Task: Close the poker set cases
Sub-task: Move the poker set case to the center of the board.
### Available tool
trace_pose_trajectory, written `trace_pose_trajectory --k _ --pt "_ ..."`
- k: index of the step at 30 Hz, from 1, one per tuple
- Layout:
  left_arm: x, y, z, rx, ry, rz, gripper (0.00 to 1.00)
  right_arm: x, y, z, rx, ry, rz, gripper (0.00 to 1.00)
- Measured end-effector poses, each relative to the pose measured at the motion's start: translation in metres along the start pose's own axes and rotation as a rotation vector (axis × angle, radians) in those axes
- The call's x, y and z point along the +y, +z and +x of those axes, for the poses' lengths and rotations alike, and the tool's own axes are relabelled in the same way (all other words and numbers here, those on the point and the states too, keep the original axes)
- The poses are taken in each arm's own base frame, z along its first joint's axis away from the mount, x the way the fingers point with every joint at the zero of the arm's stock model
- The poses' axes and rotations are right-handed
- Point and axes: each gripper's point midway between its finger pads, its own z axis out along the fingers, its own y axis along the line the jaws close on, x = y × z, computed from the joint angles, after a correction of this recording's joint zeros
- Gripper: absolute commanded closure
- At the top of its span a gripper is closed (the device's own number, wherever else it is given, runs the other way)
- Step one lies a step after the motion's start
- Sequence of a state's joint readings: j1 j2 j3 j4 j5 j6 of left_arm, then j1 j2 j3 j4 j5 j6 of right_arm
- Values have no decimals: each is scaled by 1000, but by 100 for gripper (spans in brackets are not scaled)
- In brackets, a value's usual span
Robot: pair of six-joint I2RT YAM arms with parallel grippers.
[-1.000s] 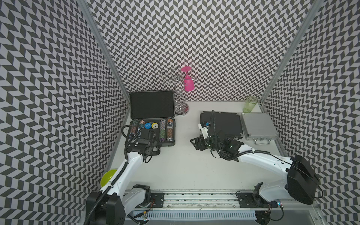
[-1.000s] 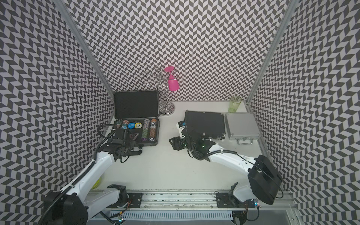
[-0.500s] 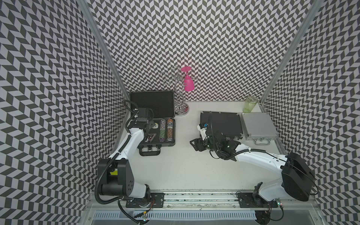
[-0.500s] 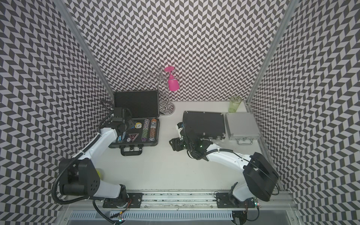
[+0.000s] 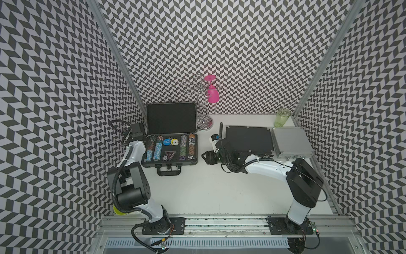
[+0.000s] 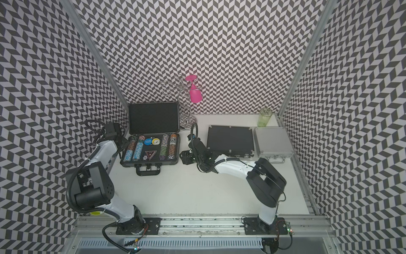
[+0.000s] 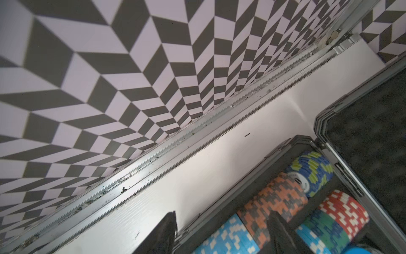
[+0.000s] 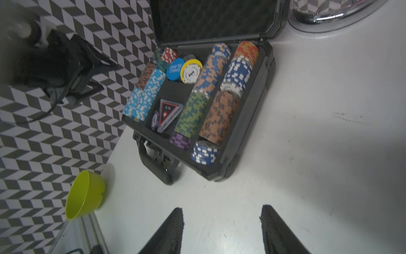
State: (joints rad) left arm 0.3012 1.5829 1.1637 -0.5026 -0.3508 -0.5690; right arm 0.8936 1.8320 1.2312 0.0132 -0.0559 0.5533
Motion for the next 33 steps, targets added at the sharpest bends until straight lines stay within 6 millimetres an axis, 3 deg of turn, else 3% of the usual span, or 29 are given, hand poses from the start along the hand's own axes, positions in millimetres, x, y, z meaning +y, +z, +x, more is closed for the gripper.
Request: trace_pose_trajectory --k 4,12,18,25,33 --pt "-12 -27 1 -36 5 64 29 2 28 2 6 50 17 48" --pt "-39 -58 15 -65 86 147 28 -18 77 15 40 107 95 59" --pt "-52 -80 14 -101 129 212 28 -25 88 18 44 131 128 64" --pt "-56 -83 15 -99 150 238 28 -24 104 16 76 146 144 77" --pt "-62 -92 10 -124 178 271 28 -20 105 20 78 103 83 79"
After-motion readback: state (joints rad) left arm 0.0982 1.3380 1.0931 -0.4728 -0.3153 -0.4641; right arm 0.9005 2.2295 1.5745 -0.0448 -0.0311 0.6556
